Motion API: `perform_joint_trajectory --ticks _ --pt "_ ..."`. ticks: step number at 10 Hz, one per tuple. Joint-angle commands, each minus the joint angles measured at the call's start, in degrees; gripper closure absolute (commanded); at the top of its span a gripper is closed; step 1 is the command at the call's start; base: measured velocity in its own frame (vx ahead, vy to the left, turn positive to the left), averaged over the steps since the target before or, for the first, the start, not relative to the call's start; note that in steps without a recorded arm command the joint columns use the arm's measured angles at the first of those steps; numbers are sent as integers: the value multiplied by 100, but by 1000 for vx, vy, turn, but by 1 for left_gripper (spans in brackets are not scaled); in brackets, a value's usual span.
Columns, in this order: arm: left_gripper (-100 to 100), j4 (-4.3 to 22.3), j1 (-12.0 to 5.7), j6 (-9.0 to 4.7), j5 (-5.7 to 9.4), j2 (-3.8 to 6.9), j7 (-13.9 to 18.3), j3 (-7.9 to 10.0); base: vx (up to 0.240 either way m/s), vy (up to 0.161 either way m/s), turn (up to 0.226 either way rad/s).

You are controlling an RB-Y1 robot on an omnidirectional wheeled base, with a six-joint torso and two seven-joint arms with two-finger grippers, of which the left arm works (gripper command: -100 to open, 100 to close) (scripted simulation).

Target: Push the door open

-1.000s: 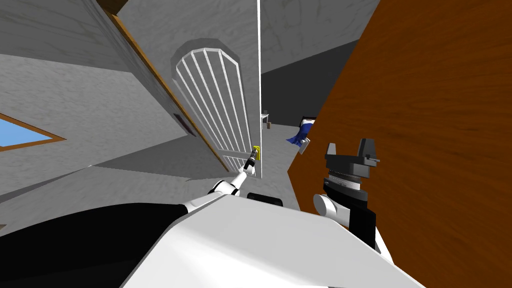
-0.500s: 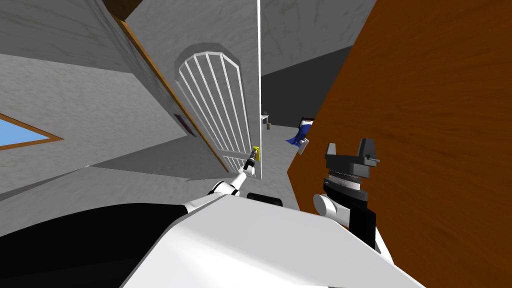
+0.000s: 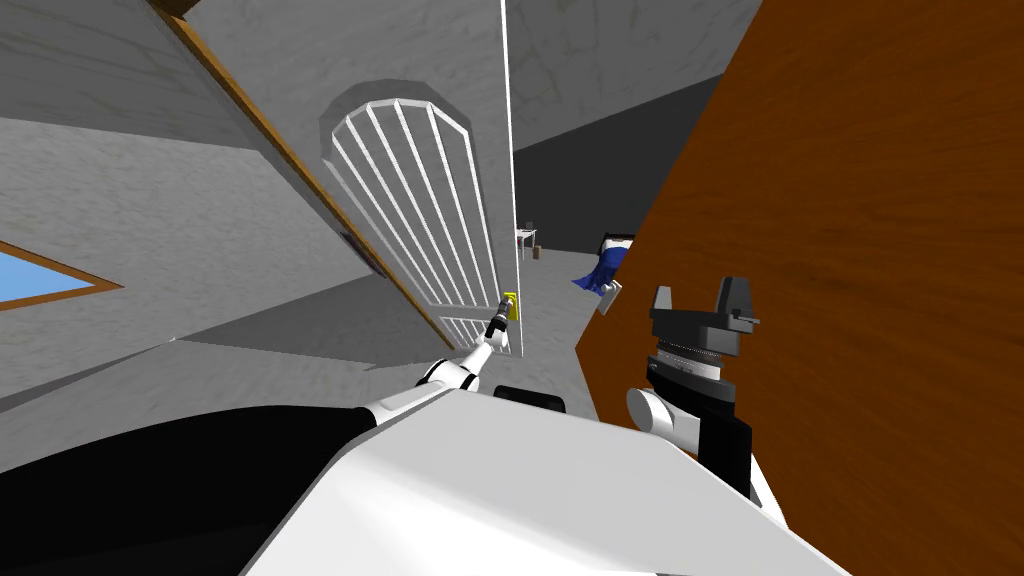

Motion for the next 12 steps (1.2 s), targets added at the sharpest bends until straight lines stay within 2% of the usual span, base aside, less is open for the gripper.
perform_joint_trajectory --ticks 1,2,3,6,10,11,12 --pt "100 54 -66 -123 127 138 -153 191 197 9 104" --pt "100 54 -66 -123 127 138 -153 191 140 1 82" --pt "-100 -42 -20 -5 127 141 -113 171 -55 -43 58" --pt "-100 -46 -25 46 155 93 -110 199 -231 -81 36" --pt "-100 -54 -35 134 203 -78 -104 247 -211 -132 51" --pt "-100 -73 -14 118 193 -56 -109 239 -92 -50 10" --pt "-100 -66 -8 106 197 9 -116 253 98 -14 -38"
